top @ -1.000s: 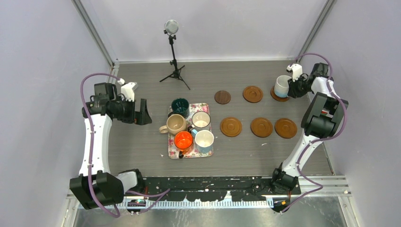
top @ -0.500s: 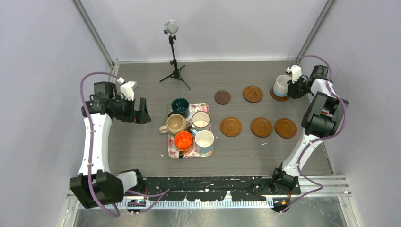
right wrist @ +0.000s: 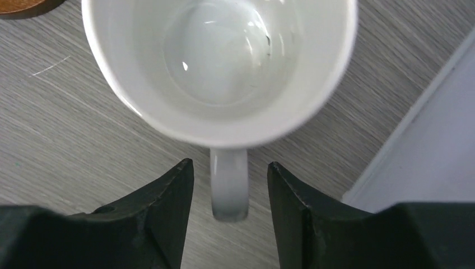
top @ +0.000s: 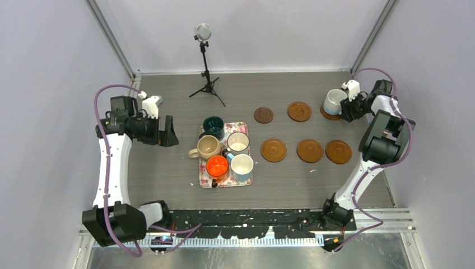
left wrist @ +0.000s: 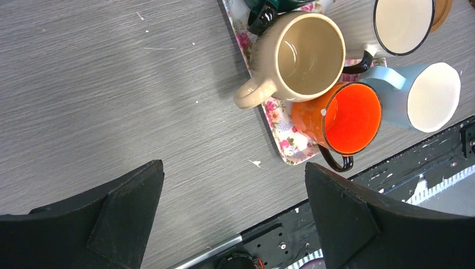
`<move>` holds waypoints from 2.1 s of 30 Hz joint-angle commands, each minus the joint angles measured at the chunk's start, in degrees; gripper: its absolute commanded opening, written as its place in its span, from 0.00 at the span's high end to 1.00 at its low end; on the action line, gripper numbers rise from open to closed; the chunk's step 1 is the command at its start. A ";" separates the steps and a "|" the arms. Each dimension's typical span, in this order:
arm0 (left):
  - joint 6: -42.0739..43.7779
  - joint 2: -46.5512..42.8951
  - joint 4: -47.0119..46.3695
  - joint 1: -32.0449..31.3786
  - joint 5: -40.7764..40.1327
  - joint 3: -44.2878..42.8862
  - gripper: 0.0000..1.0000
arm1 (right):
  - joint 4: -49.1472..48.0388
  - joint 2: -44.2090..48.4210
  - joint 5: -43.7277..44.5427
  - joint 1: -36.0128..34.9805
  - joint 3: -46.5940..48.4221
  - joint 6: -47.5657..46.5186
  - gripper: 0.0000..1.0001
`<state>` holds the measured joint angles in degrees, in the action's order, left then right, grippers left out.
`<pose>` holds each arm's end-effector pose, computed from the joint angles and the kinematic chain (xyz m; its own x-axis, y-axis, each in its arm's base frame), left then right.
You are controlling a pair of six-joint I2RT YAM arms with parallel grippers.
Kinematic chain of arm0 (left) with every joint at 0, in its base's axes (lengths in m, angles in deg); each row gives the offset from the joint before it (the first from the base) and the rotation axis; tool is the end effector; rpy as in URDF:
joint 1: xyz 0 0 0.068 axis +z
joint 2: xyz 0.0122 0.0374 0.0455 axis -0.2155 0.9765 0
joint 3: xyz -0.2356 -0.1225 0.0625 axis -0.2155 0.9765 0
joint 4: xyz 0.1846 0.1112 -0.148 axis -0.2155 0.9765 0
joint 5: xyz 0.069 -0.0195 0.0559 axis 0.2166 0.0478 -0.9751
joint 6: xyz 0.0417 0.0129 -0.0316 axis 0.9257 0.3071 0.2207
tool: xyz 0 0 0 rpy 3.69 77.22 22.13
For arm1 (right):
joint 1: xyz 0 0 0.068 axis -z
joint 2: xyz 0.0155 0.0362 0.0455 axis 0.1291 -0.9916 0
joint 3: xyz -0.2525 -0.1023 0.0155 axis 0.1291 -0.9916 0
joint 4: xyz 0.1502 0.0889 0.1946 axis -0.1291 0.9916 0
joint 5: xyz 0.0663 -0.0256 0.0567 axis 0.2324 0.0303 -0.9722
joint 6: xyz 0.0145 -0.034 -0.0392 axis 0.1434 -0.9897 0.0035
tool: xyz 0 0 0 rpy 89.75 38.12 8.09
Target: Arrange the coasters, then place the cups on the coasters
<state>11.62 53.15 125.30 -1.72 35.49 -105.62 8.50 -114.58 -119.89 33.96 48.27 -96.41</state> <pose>0.2100 0.0218 0.3371 -0.8071 0.0574 -0.5877 0.2821 0.9118 -0.2984 0.3988 -0.1790 0.1864 -0.5541 -0.5387 -0.6347 -0.5789 0.7972 -0.1713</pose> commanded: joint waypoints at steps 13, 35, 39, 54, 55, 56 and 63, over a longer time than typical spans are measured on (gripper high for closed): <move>3.03 -2.41 0.76 -0.12 2.58 0.70 0.00 | 14.94 19.34 -1.88 -4.41 8.05 8.17 0.27; -2.54 14.27 -12.29 -4.11 6.89 -4.36 0.03 | 6.87 14.25 8.09 -42.27 5.73 31.58 0.27; -9.40 21.19 -18.91 -6.06 7.74 -6.60 0.02 | 5.87 14.87 8.19 -42.29 3.26 31.35 0.27; -20.96 39.06 -30.72 -17.74 7.67 -11.74 0.01 | 3.67 16.27 8.71 -41.96 -3.32 29.17 0.27; -20.77 40.14 -30.71 -18.32 7.72 -12.71 0.01 | 3.59 16.19 8.57 -41.85 -3.42 29.12 0.27; -20.63 41.17 -30.73 -18.77 7.93 -13.66 0.01 | 3.57 16.10 8.39 -41.81 -3.54 29.12 0.27; -20.11 49.07 -29.36 -21.93 12.26 -22.70 0.04 | 3.56 16.24 8.23 -41.62 -4.56 28.56 0.27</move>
<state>-8.27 99.20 97.04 -22.07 43.54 -122.25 13.66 -101.31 -111.28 -7.85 44.64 -66.88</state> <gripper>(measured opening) 0.965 0.731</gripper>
